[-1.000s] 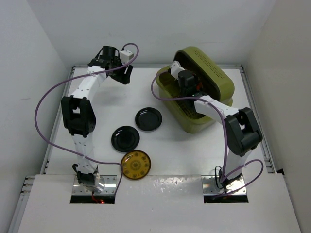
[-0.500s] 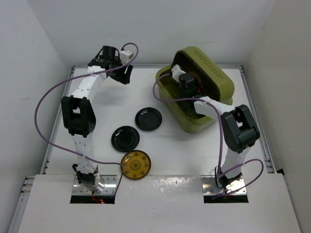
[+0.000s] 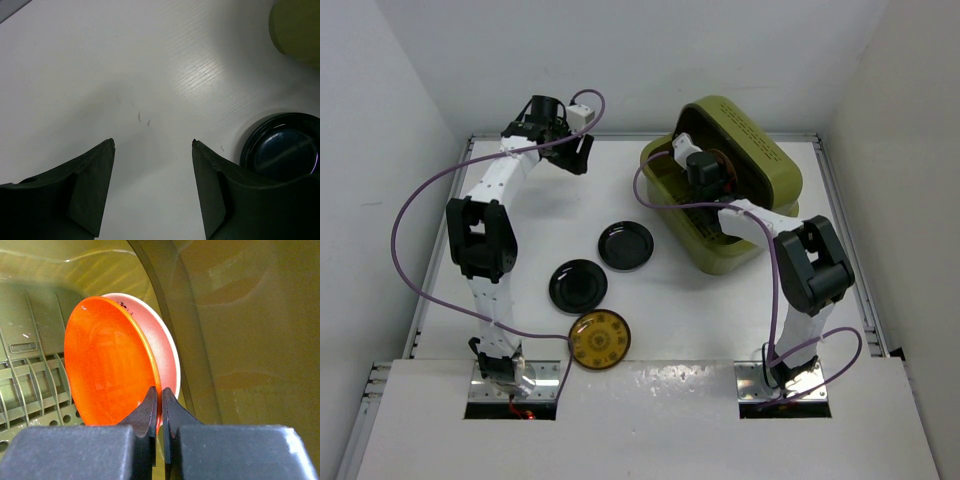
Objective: Load the plates into the dish rack
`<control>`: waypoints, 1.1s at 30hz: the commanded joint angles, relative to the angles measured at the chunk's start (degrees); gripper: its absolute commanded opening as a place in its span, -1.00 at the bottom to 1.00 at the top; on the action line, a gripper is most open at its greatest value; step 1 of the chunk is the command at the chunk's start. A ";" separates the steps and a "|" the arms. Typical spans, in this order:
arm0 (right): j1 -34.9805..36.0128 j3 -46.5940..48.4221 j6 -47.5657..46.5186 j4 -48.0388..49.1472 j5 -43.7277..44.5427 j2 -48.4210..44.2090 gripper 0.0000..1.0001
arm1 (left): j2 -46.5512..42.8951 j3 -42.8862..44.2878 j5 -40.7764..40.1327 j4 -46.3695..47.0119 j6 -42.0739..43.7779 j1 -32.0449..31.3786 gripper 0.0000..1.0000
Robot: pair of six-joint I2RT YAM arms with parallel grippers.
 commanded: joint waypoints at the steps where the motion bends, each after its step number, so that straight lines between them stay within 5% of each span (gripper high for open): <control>1: 0.43 1.24 1.36 3.25 2.13 -1.55 -1.00 | -0.22 -0.24 0.79 1.14 -0.89 0.17 0.34; 26: 0.26 -3.51 0.56 7.65 1.79 -0.13 -1.00 | -0.75 -1.82 0.79 1.14 -0.89 0.17 0.34; 33: -0.18 -3.24 1.19 6.77 1.52 0.57 -0.59 | -0.75 -1.82 0.79 1.14 -0.89 0.17 0.34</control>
